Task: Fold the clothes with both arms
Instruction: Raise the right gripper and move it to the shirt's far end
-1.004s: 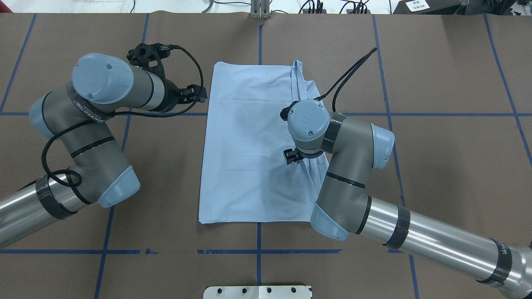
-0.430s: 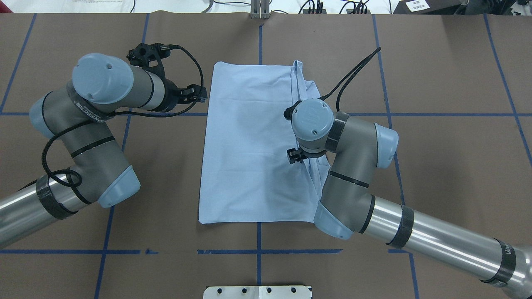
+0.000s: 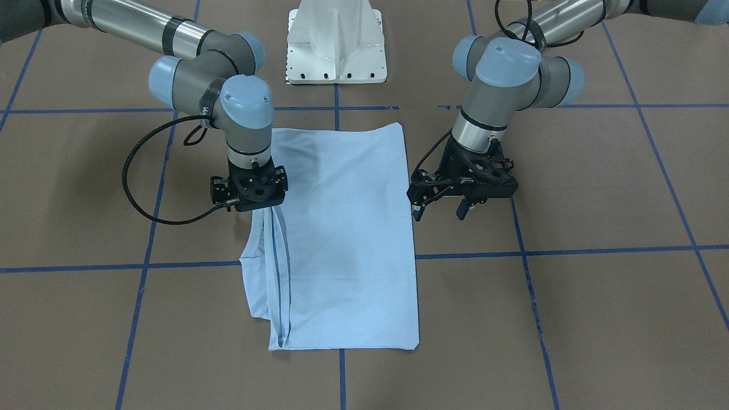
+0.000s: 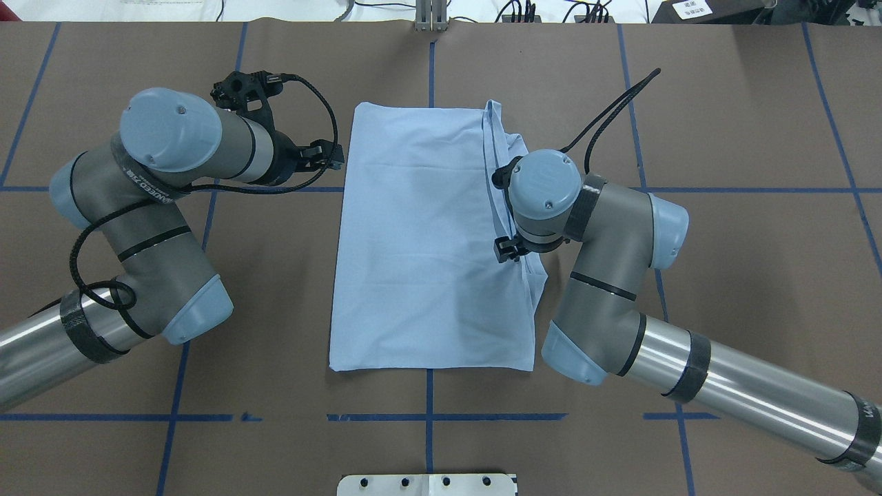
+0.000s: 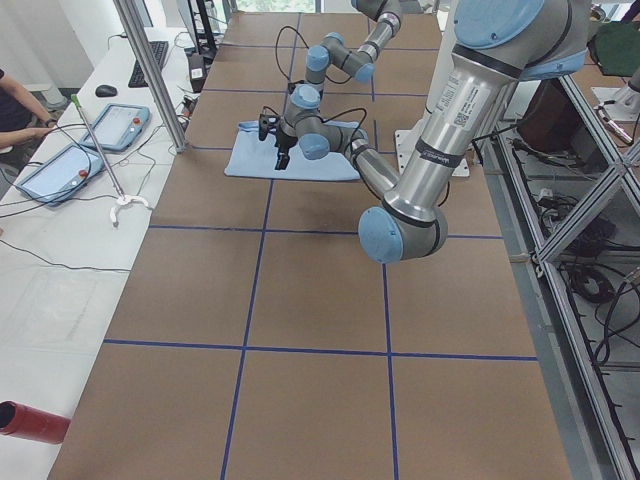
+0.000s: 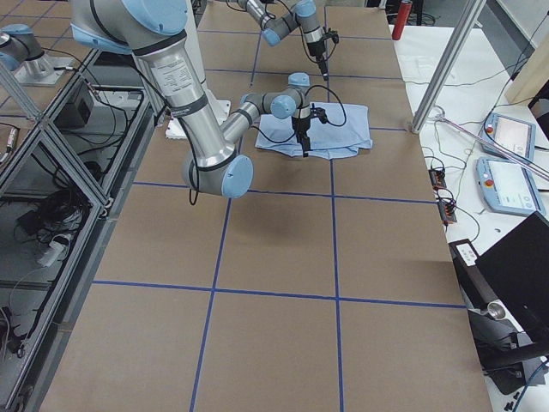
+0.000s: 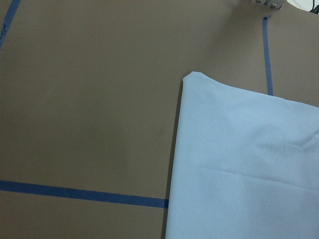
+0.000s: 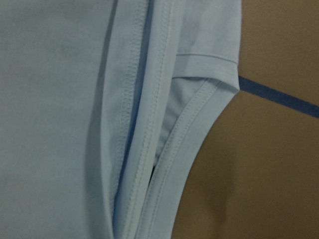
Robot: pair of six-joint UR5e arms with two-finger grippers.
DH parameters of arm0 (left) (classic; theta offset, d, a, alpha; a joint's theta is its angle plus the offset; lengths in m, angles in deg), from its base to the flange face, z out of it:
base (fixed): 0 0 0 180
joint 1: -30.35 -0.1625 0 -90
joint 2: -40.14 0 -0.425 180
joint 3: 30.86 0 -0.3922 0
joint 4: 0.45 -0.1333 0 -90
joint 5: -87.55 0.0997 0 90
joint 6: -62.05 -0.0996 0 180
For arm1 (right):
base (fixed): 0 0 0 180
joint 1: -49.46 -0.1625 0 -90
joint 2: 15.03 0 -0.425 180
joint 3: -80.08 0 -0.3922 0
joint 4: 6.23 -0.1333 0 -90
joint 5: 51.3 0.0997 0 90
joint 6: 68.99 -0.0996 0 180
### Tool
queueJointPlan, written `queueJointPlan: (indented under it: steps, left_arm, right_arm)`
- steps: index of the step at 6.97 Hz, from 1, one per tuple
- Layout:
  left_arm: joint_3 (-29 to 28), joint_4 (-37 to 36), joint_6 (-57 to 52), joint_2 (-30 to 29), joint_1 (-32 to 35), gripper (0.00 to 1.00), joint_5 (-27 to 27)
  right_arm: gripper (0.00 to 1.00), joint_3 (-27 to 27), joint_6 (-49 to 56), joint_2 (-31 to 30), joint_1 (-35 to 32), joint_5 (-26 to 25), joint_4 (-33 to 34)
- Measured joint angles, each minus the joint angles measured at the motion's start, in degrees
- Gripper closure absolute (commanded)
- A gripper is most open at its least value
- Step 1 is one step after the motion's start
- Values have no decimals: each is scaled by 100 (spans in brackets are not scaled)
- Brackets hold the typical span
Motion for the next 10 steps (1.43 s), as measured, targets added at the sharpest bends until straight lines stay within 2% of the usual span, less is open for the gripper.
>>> queueJointPlan:
  steps: [2,5,6,8,10]
  left_arm:
    - [0,-12,8,-34,0,0,0]
    - [22,-13,1,-49,0,0,-2]
    - [35,-17,1,-49,0,0,-6]
    - [53,-23,1,-47,0,0,-9]
    - [63,-16,1,-46,0,0,-15]
  right_arm:
    - [0,-93,127,-219,-116,42,-15]
    - [0,-342,168,-170,-358,244,9]
    - [0,-257,175,16,-391,324,9]
    - [0,348,171,677,-319,325,3]
    - [0,827,260,1014,-273,218,-7]
